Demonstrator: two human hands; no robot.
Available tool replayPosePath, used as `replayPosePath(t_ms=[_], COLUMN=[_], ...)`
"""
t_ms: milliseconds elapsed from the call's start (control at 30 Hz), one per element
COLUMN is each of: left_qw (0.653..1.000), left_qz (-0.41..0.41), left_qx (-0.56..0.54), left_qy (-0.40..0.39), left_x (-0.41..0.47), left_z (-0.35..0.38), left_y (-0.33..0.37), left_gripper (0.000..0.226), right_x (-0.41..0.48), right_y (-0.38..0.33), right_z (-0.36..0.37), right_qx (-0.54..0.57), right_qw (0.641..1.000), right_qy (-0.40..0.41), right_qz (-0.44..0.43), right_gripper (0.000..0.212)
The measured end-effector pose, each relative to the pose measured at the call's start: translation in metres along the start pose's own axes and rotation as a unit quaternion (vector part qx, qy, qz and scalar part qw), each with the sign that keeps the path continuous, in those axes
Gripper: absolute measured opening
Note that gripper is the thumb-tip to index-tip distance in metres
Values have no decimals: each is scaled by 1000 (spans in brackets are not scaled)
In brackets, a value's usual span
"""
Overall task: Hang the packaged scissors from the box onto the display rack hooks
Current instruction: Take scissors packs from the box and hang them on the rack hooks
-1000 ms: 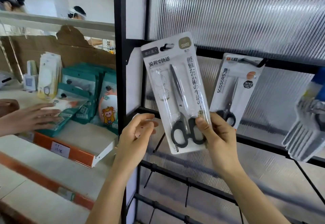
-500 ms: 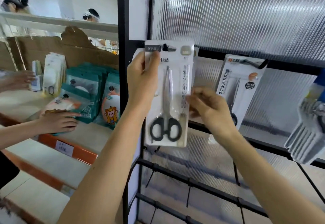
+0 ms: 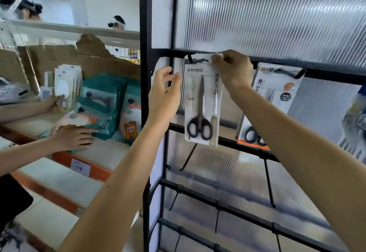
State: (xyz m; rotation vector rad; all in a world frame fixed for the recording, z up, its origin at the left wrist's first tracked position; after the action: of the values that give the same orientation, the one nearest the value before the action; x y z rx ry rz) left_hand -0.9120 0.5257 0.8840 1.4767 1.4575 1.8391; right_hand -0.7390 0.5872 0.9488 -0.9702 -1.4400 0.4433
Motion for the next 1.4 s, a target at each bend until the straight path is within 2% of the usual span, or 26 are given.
replayPosePath(t_ms=[100,200,300,367,433,500,567,633,800,900,1000,1133,1233,1300,1400], left_qw=[997,987,973,966,963,954,931,897,779,695,605,519,460,435,422], left_qz=[31,74,94,102,112,137,167,188,231,234,210,177,196,194,140], left_qx=[61,108,138,134,108,64,19,-19,-76,-93,-80,-5,61,88,118], left_qy=[-39,-90,-158,-194,-218,-261,-324,-400,-578,-674,-763,-836,-864,-875,-888], left_x=[-9,-21,-36,-48,-61,-83,-114,-151,-279,-379,-492,-630,-715,-758,-802], left_z=[4,13,28,41,58,87,120,159,263,317,365,423,454,471,498], left_y=[5,7,4,4,8,20,40,61,107,128,134,113,88,76,63], left_gripper=[24,14,12,13,11,9,9,10,12,13,12,14,20,22,25], right_x=[18,29,14,-14,-50,-83,-117,-148,-248,-329,-420,-532,-602,-641,-689], right_y=[19,30,39,53,74,99,113,114,115,120,123,139,152,156,163], right_z=[-5,-5,1,-3,-17,-50,-98,-158,-343,-445,-525,-597,-640,-664,-697], right_qx=[-58,-72,-52,6,5,-12,35,52,1,-64,-129,-144,-151,-162,-155], right_qw=[998,996,997,996,990,980,970,969,955,912,846,770,721,691,659], right_qy=[23,24,-3,-51,-112,-142,-145,-108,90,223,314,344,353,353,359], right_qz=[32,53,62,68,91,140,191,218,284,338,410,517,577,610,642], right_gripper=[27,38,12,49,57,41,23,18,17,29,20,16,11,10,22])
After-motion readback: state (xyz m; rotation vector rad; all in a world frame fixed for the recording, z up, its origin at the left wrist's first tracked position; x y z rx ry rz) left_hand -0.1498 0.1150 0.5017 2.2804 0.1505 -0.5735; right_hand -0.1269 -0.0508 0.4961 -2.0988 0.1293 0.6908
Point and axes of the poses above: each hand's wrist, its own x-axis towards the middle knuckle, its own z-axis out of the palm, y = z × x, the point moved 8 cm from there along x, towards the middle knuckle, and after that the axes turned 7 degrees about x, right-handed, at the moved point
